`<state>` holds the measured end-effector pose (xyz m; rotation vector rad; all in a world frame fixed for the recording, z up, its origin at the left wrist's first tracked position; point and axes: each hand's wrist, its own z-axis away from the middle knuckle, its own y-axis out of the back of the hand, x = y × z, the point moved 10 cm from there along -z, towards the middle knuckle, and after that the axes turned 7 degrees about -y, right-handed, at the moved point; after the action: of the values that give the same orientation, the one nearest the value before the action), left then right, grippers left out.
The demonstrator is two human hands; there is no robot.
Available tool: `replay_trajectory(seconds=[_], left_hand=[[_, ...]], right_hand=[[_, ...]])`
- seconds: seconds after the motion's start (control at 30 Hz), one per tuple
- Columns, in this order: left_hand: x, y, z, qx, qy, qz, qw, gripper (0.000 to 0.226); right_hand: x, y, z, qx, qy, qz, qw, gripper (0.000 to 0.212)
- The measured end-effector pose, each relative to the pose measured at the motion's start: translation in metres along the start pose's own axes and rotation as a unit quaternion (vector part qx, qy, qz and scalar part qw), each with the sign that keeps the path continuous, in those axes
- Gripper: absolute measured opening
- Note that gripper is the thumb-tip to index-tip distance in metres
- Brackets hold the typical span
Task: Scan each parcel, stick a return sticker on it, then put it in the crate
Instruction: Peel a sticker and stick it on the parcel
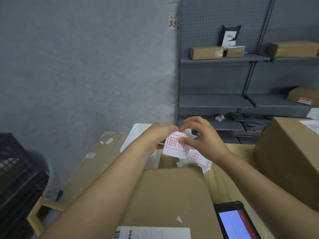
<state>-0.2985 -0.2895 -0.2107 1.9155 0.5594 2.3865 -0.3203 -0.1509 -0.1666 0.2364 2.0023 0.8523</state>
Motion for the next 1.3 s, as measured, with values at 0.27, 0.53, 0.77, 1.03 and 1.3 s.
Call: replay_trajectory(seconds=[0.27, 0.53, 0.77, 1.03, 1.3], left_hand=[[-0.008, -0.006, 0.003, 0.003, 0.077, 0.134, 0.988, 0.006], [-0.018, -0.007, 0.000, 0.015, 0.104, 0.152, 0.983, 0.008], [-0.026, 0.029, -0.018, 0.110, 0.048, 0.159, 0.980, 0.014], [-0.029, 0.046, -0.037, 0.108, -0.022, -0.074, 0.991, 0.023], [-0.023, 0.078, -0.035, 0.160, -0.074, -0.236, 0.956, 0.012]], right_hand=[[-0.031, 0.017, 0.013, 0.134, 0.095, 0.130, 0.978, 0.016], [-0.036, 0.013, 0.015, 0.133, 0.104, 0.134, 0.977, 0.009], [-0.023, 0.014, 0.015, 0.031, 0.067, 0.020, 0.997, 0.005], [0.000, 0.037, 0.019, 0.052, -0.033, -0.096, 0.993, 0.011], [0.027, 0.036, 0.021, 0.047, -0.095, -0.129, 0.986, 0.014]])
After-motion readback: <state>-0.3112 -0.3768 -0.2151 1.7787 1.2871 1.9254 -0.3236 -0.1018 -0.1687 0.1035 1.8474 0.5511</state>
